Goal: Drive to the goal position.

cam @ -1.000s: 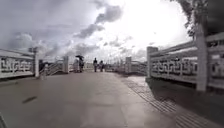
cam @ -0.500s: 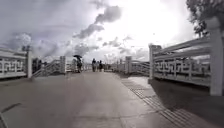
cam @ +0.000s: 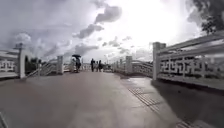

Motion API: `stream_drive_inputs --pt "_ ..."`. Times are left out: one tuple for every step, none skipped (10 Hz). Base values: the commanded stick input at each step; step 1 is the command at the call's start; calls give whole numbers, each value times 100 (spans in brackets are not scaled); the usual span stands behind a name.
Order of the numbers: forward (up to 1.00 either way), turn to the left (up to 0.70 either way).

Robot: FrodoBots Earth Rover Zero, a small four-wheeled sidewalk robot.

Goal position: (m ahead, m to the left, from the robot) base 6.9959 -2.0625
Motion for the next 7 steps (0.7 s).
stream_drive_inputs --pt "70 0" --pt "70 0" --pt "70 0" --pt "70 0" --pt "70 0" --pt "70 0" --pt "70 0"
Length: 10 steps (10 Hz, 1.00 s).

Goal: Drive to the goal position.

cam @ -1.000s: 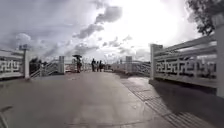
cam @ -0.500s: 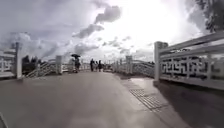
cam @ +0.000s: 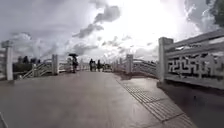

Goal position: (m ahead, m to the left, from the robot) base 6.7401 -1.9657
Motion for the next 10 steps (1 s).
stream_drive_inputs --pt "70 0" --pt "70 0" --pt "70 0" --pt "70 0" --pt "70 0" --pt "70 0" --pt "70 0" --pt "70 0" --pt "70 0" --pt "47 0"
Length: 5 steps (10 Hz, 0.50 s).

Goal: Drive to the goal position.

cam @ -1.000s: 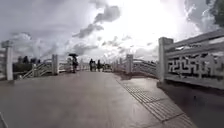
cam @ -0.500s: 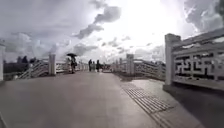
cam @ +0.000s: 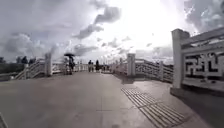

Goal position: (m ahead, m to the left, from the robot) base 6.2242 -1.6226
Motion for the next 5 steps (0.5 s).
stream_drive_inputs --pt "45 0" --pt "45 0" --pt "45 0" --pt "45 0" --pt "45 0"
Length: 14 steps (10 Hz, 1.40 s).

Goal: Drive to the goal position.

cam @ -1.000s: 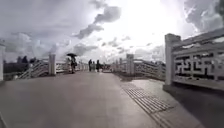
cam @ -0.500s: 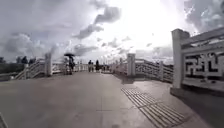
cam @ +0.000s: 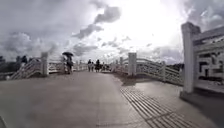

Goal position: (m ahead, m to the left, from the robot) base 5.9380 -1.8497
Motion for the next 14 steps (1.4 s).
stream_drive_inputs --pt "45 0" --pt "45 -2" --pt "45 -19" --pt "45 -27" --pt "45 -27" --pt "45 -27" --pt "45 -20" --pt "45 -5" --pt "45 0" --pt "45 0" --pt "45 0" --pt "45 0" --pt "45 0" --pt "45 0"
